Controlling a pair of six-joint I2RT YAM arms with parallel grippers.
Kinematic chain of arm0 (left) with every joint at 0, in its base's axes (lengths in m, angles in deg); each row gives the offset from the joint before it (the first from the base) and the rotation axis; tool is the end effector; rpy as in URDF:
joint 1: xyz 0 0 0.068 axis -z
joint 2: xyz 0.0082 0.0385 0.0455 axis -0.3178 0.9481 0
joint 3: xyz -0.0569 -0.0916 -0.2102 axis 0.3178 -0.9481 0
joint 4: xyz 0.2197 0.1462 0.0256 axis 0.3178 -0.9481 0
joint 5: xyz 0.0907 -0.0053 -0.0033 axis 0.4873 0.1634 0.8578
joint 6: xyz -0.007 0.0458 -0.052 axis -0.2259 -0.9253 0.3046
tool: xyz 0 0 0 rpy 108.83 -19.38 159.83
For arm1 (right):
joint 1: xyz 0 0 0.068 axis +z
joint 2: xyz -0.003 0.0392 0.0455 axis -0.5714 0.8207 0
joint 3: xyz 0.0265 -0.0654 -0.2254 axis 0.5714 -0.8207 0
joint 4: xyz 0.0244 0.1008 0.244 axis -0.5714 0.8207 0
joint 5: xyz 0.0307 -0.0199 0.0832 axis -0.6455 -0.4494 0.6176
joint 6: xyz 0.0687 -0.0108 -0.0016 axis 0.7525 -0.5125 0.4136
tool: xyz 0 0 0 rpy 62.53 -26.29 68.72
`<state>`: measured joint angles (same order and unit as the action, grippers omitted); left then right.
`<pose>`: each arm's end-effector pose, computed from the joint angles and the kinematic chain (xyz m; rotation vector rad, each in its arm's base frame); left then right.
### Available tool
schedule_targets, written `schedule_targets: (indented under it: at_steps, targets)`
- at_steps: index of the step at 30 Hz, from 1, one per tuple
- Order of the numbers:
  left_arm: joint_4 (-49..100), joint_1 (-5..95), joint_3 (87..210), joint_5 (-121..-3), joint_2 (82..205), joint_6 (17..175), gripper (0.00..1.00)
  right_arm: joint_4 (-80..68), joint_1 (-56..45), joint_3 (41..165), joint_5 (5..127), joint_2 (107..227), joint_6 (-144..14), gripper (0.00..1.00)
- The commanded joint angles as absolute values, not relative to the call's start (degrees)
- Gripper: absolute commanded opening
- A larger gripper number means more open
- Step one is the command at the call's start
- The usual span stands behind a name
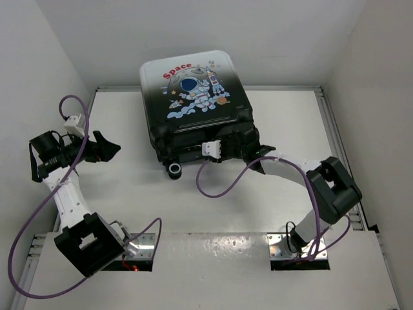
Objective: Pack the luggage
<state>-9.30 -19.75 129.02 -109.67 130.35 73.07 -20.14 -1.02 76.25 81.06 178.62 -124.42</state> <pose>0.2237 0.1169 0.2624 0.0031 1.9946 -0.5678 0.2874 0.2190 0.1474 -1.5754 1.3315 0.2157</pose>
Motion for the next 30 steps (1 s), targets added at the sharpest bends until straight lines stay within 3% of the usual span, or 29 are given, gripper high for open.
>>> schedule_targets:
  at_steps: [1, 5, 9, 22, 30]
  targets:
    - [-6.8, -19.3, 130.7, -110.7, 130.2, 73.1, 0.92, -21.4, -1.7, 78.2, 82.4, 179.3, -127.4, 0.35]
    - [-6.2, -19.3, 130.2, -110.2, 130.2, 73.6, 0.92, -22.0, -1.8, 78.3, 81.9, 179.7, -127.3, 0.22]
    - [-6.2, -19.3, 130.2, -110.2, 130.8, 73.6, 0.92, -24.2, -1.5, 77.3, 81.5, 178.8, -123.9, 0.22]
    - [-5.2, -19.3, 129.2, -110.2, 130.8, 74.9, 0.92, -27.2, 2.4, 70.9, 72.6, 174.4, -113.5, 0.42]
    - [-4.6, -19.3, 128.6, -110.2, 130.2, 75.4, 0.92, -23.5, 2.2, 70.8, 67.0, 171.3, -98.2, 0.43]
